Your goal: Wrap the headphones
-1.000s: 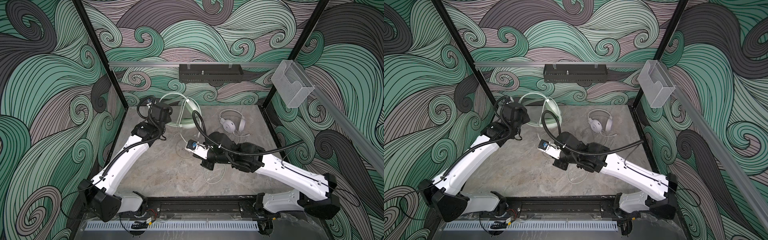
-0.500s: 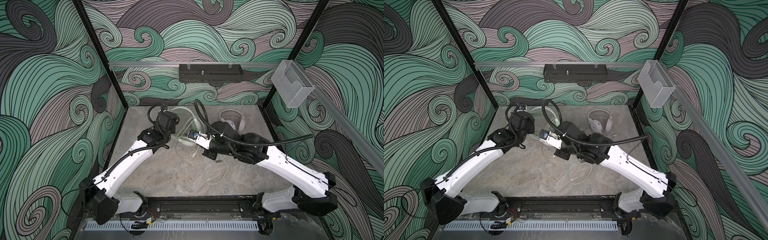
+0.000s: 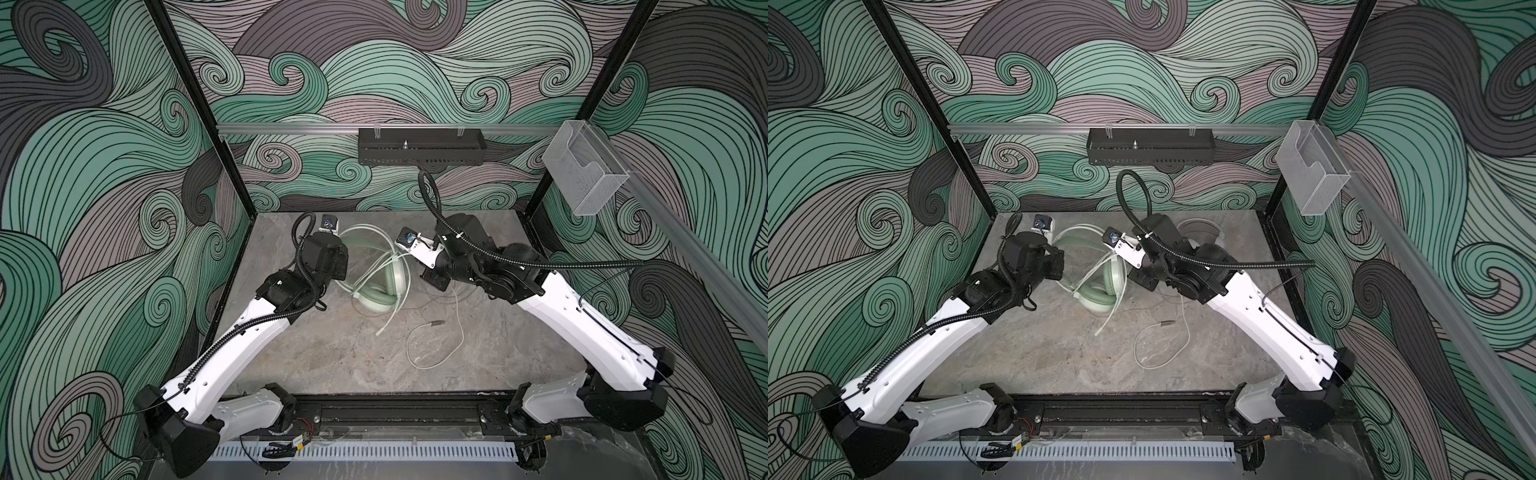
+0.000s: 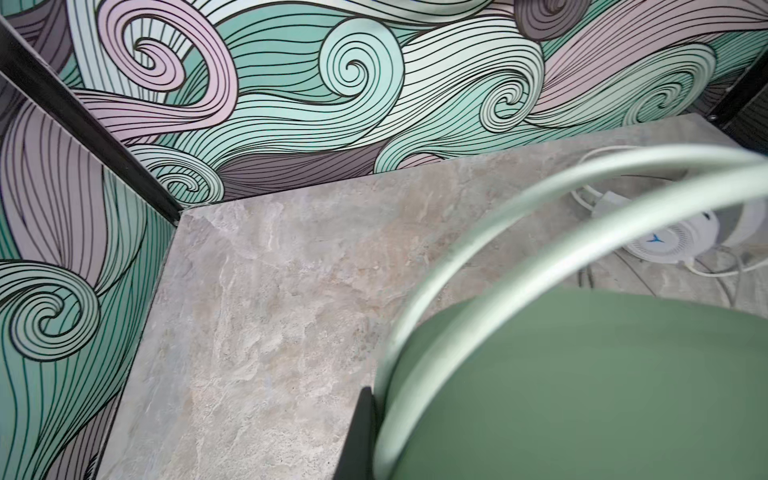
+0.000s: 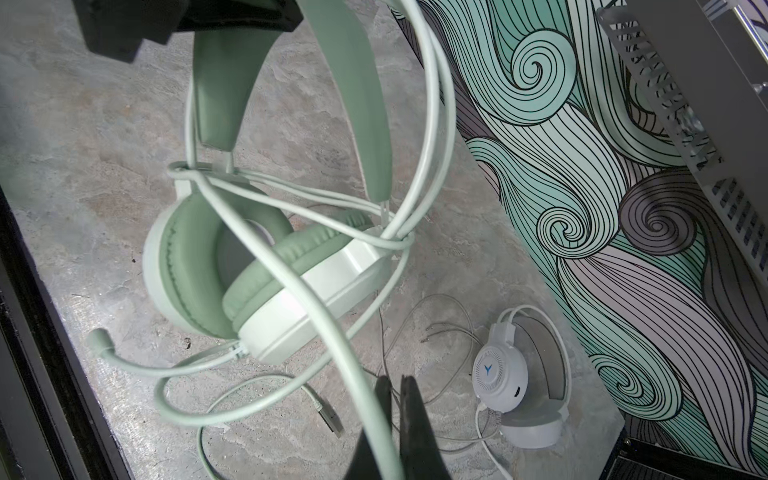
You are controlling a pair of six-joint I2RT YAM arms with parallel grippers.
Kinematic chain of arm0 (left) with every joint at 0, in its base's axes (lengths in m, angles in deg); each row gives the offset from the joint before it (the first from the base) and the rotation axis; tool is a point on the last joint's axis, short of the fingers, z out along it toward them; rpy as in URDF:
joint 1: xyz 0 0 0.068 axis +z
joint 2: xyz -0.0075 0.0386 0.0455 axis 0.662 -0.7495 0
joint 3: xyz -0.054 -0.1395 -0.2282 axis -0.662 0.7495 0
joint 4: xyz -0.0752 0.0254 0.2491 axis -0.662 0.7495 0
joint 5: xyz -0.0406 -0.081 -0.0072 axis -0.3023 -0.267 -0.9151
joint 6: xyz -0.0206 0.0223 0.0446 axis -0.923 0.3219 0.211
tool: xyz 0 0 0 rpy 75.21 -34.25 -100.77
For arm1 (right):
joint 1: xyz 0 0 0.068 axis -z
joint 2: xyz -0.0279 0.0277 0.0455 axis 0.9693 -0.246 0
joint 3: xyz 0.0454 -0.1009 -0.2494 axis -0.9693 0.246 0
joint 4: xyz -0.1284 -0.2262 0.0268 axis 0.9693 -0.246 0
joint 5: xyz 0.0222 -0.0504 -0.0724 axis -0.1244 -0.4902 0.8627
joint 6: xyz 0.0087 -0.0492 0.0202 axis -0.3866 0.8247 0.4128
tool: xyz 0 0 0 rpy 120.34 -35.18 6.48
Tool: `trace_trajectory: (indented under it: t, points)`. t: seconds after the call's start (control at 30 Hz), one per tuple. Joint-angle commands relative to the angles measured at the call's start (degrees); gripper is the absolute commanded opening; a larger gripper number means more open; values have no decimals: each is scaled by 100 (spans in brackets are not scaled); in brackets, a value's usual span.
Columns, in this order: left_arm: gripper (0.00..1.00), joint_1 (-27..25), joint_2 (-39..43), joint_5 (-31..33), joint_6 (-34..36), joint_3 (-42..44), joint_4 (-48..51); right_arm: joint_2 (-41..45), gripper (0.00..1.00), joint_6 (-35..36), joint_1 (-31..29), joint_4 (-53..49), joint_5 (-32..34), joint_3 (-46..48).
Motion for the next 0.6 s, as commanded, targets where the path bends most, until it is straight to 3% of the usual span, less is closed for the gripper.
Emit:
trace_trajectory:
  t: [0.0, 0.37, 0.57]
  points:
    - [0, -17, 336, -709, -43, -120, -171, -11, 0, -96, 192, 84, 10, -121]
    - [0, -26, 772, -1769, -465, -243, -107, 71, 0, -655, 858, 502, -580, 106]
    - [0, -28, 863, -2085, -1001, -559, -184, 309, 6, -978, 1140, 1003, -1095, 529]
